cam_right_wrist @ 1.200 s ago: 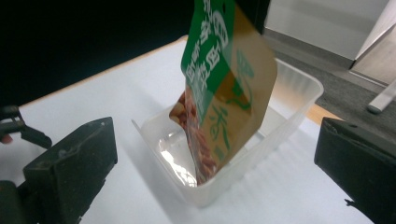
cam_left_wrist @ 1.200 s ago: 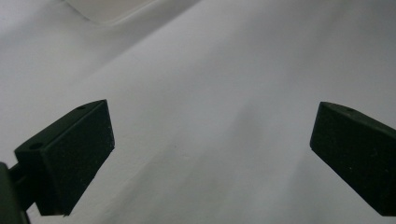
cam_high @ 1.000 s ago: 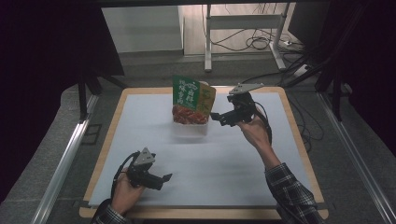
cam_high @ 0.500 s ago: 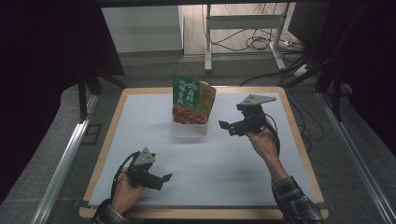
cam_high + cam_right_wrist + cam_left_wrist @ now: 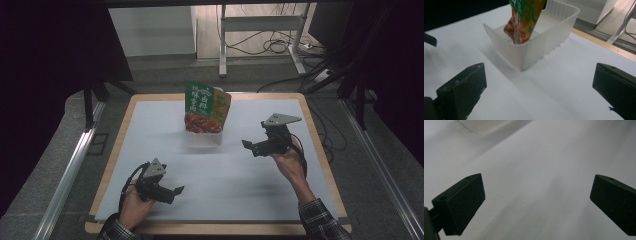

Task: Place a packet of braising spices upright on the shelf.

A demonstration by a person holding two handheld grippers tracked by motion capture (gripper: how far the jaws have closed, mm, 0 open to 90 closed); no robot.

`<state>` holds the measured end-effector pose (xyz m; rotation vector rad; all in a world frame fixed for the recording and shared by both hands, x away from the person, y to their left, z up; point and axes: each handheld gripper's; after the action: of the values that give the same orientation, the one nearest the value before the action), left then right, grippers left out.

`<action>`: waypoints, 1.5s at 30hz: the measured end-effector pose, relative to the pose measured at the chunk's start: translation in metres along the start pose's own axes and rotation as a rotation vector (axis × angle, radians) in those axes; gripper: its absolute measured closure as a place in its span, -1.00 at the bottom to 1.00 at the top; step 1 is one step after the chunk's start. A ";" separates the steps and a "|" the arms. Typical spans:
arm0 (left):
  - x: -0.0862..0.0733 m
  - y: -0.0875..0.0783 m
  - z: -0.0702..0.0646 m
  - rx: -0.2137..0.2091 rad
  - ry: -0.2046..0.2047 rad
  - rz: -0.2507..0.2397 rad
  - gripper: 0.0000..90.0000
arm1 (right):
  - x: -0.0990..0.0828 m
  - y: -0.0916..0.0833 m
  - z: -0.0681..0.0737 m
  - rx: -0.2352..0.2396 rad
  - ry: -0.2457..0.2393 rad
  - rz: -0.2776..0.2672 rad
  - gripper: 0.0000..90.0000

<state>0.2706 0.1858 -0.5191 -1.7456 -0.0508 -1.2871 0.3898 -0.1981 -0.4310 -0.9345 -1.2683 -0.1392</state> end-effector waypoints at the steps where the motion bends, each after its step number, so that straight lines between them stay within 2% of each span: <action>1: 0.000 0.000 0.000 0.000 -0.001 0.000 -1.00 | -0.002 0.001 0.000 -0.003 -0.003 0.011 -1.00; 5: 0.000 0.000 0.000 0.002 0.000 -0.001 -1.00 | -0.011 0.000 0.002 0.000 0.007 0.051 -1.00; 16: -0.001 -0.001 0.001 0.004 -0.003 -0.008 -1.00 | -0.023 -0.011 0.009 0.016 0.026 0.078 -1.00; 23: -0.001 -0.002 0.002 0.002 0.000 -0.026 -1.00 | -0.035 -0.024 0.011 -0.012 0.029 0.106 -1.00; 29: -0.001 -0.002 0.002 0.006 0.006 -0.033 -1.00 | -0.044 -0.040 0.013 -0.021 0.047 0.110 -1.00; 35: -0.002 -0.003 0.003 0.005 -0.008 -0.054 -1.00 | -0.048 -0.050 0.016 -0.042 0.035 0.106 -1.00; 45: -0.002 -0.002 0.003 0.001 -0.009 -0.052 -1.00 | -0.060 -0.069 0.017 -0.069 0.042 0.090 -1.00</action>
<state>0.2711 0.1903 -0.5192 -1.7589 -0.1025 -1.3168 0.3177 -0.2546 -0.4469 -1.0408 -1.1865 -0.1321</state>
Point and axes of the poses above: each handheld gripper's, and its own axes: y roughly forward along the jaws, x roughly out of its top, z roughly to its left, and after that the axes turned 2 degrees about y, right-handed
